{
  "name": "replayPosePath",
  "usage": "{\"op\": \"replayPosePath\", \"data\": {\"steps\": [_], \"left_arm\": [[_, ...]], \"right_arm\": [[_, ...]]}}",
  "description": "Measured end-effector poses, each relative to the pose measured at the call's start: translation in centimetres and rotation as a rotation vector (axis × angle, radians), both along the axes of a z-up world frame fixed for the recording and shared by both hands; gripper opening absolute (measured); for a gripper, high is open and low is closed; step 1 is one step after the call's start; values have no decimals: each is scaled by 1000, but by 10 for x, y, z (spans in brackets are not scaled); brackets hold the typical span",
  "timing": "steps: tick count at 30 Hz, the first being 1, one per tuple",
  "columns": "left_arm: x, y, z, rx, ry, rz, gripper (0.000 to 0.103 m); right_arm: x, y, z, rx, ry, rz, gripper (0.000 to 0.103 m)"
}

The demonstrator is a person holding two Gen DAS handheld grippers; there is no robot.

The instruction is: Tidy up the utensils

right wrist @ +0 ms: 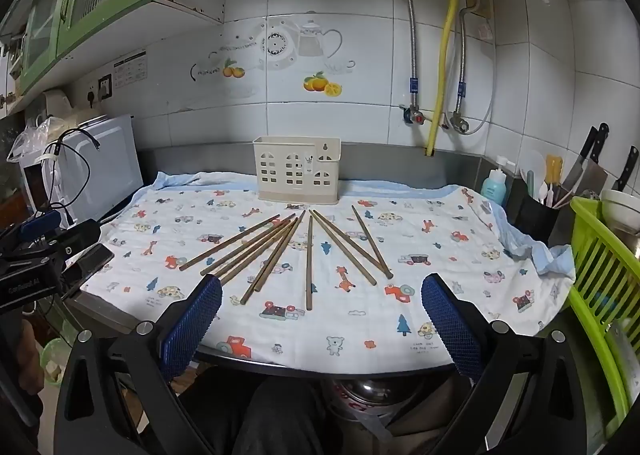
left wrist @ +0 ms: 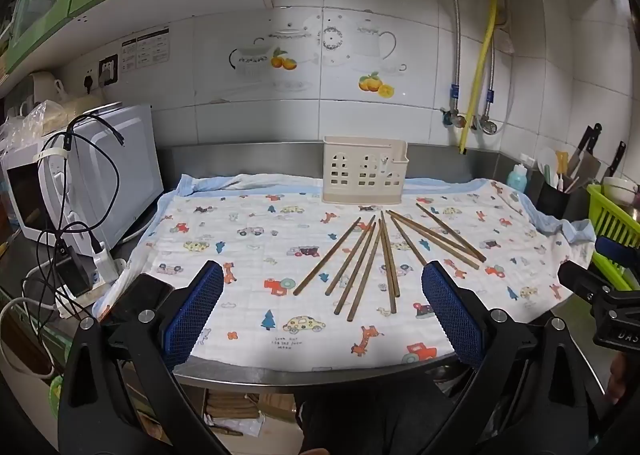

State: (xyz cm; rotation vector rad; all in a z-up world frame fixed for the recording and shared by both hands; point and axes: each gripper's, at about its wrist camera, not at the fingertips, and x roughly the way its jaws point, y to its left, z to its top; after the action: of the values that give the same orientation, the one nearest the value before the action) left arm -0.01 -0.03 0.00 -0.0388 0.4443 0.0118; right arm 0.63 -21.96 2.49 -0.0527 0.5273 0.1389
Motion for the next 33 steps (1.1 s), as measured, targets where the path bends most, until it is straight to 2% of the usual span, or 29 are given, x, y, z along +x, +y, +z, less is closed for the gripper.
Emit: {"op": "replayPosePath", "data": {"steps": [9, 33], "left_arm": [[3, -11, 4, 9, 13, -4, 98], [-3, -6, 6, -5, -10, -12, 98]], "right_arm": [[-1, 0, 0, 3, -4, -1, 97], [-3, 1, 2, 8, -9, -2, 97]]}}
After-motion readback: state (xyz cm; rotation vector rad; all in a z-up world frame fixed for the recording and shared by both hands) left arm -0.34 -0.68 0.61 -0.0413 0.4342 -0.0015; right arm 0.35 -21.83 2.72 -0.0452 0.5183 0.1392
